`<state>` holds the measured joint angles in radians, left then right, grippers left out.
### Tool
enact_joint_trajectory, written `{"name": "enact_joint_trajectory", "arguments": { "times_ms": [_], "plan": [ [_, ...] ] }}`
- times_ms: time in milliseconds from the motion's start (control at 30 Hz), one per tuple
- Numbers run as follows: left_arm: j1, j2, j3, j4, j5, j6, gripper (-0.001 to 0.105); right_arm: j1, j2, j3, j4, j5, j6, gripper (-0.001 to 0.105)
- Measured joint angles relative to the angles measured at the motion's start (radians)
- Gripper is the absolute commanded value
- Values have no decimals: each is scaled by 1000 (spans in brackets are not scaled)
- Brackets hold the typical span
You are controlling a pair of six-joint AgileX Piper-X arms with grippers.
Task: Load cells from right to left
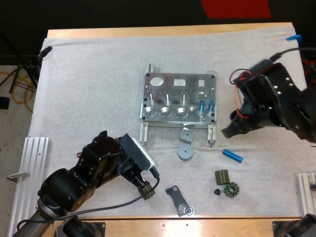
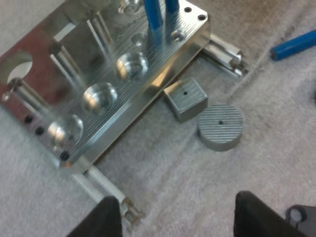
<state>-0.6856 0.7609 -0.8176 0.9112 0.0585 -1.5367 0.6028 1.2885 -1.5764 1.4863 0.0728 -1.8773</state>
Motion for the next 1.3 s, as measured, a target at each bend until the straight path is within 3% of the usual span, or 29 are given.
{"name": "enact_joint_trajectory", "arguments": {
  "times_ms": [167, 333, 600, 1300],
  "plan": [
    [0, 2, 0, -22, 26, 94, 50, 0, -43, 0, 29, 0, 34, 56],
    [0, 2, 0, -62, 71, 262, 50, 0, -93, 0, 48, 0, 68, 56],
    [0, 2, 0, -77, 90, 410, 50, 0, -159, 0, 51, -28, 98, 56],
    [0, 139, 0, -201, 205, 449, 50, 0, -281, 23, 51, -43, 102, 56]
  ]
}}
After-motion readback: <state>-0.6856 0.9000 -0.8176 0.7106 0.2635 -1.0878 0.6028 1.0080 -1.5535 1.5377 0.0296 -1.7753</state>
